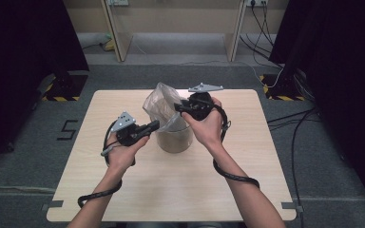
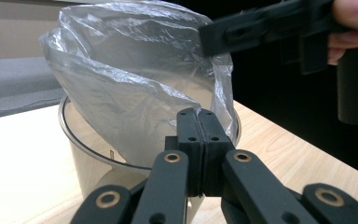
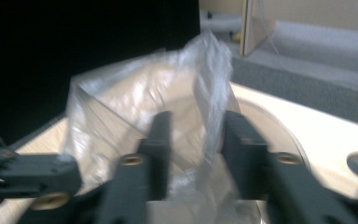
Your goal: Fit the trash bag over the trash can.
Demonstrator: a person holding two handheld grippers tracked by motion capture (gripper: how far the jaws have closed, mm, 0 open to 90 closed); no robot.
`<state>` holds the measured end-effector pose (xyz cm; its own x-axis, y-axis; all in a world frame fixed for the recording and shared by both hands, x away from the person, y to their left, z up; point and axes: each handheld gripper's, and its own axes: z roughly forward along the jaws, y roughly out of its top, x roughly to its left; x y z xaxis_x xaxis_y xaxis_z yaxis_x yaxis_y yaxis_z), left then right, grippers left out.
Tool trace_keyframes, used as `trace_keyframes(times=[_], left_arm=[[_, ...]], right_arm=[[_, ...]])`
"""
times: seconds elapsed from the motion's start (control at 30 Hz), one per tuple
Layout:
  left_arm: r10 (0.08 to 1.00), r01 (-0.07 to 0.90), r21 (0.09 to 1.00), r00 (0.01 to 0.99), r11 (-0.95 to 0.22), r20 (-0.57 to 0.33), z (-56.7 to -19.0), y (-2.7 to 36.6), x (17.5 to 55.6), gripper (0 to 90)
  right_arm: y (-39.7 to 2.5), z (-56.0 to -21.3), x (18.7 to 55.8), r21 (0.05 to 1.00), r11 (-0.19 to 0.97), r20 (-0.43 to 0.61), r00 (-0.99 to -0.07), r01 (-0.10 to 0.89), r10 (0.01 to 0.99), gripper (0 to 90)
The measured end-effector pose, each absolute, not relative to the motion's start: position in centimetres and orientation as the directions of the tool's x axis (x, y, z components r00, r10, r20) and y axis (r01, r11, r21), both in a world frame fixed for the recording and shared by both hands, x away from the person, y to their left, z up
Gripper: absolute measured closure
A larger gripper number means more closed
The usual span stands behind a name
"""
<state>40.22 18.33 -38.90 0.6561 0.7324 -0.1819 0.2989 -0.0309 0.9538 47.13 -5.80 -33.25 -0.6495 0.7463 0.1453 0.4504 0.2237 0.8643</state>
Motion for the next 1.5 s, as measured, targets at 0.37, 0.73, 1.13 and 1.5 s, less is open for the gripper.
trace_keyframes(times=[0.37,0.73,1.13,1.5], left_arm=[[0.731,0.305,0.952,0.652,-0.011,-0.200,-40.0,18.3,39.3,88.7],[0.719,0.316,0.948,0.665,-0.024,-0.204,-41.2,17.4,38.3,88.6],[0.715,0.315,0.948,0.672,-0.041,-0.193,-41.4,16.7,38.3,88.7],[0.715,0.338,0.940,0.668,-0.048,-0.204,-42.5,16.5,38.2,88.5]], right_arm=[[-7.4,-34.6,46.3,0.841,0.271,0.105,-0.633,0.468,0.767,90.0],[-8.9,-35.7,45.2,0.826,0.283,0.099,-0.620,0.487,0.778,86.8],[-9.9,-34.6,44.6,0.860,0.216,0.121,-0.595,0.462,0.795,60.2],[-9.6,-36.2,44.7,0.813,0.283,0.114,-0.615,0.510,0.781,84.2]])
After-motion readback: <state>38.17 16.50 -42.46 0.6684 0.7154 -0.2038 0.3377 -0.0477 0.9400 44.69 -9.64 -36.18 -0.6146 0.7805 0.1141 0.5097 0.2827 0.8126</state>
